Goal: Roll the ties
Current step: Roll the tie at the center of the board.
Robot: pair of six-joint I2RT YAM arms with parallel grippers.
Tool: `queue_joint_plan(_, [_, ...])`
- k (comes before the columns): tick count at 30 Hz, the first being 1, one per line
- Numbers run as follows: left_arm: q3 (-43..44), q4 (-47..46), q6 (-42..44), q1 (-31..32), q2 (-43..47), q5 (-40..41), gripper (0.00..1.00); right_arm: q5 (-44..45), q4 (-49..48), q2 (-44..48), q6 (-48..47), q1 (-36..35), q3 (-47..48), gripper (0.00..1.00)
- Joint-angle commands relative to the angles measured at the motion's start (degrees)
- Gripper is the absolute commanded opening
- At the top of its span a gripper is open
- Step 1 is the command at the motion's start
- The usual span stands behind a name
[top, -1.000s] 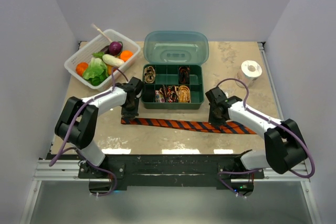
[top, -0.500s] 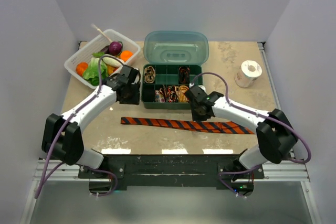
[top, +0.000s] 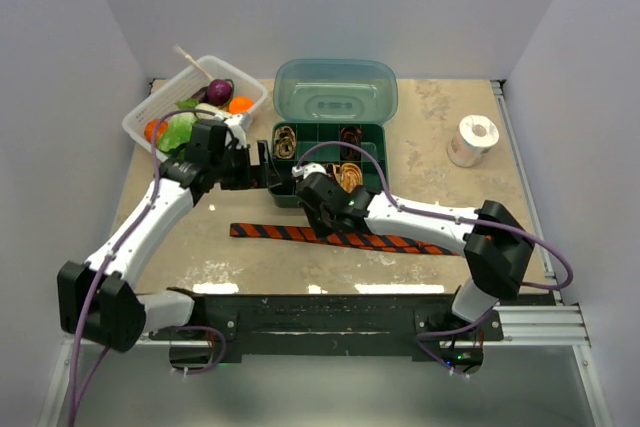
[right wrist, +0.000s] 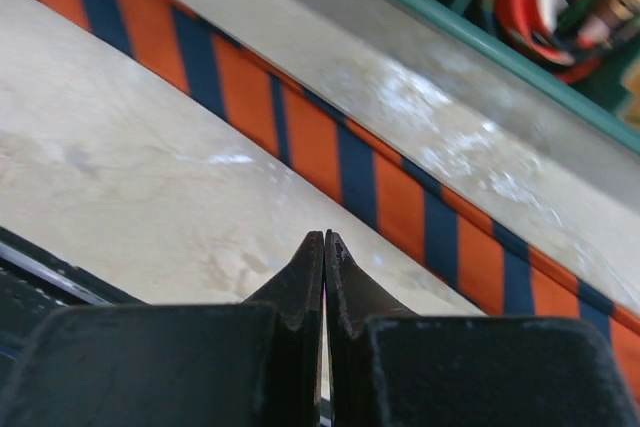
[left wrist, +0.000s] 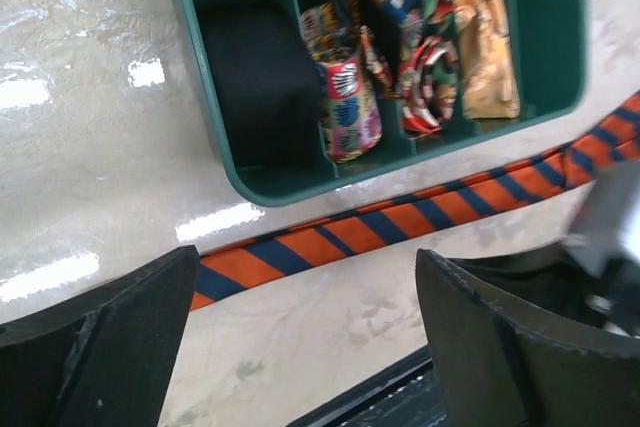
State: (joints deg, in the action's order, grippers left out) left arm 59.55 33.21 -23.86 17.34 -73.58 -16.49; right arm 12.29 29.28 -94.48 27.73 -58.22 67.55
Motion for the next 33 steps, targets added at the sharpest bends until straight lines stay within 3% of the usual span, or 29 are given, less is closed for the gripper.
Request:
queue_joint_plan(1, [-3.3,-5.5,-2.2,-1.2,9.8,-0.5,1.0,0.9,-7.7,-1.2,-2.4,-0.7,0.7,0.0])
queue_joint_plan(9, [-19.1,-18.9,-10.5,-1.5,21.9,7.4,1.0,-3.2,-21.3,-5.5,-0.9,-2.6,-6.1,0.0])
queue_joint_plan(17, [-25.8,-32.1,-15.0,-1.6,20.4,2.1,1.0,4.5,-13.1,-15.6,1.6,-6.6,4.9,0.0])
queue_joint_plan(25, [-30.3,-32.3,-14.5,-4.9,19.1,7.9,0.99,3.5,-15.8,-9.3,2.1,-6.7,2.9,0.0])
queue_joint_plan(33, [-32.8,-31.0,-15.0,-8.6,21.5,12.7,0.98,5.7,-17.4,-12.4,1.7,-6.8,6.5,0.0])
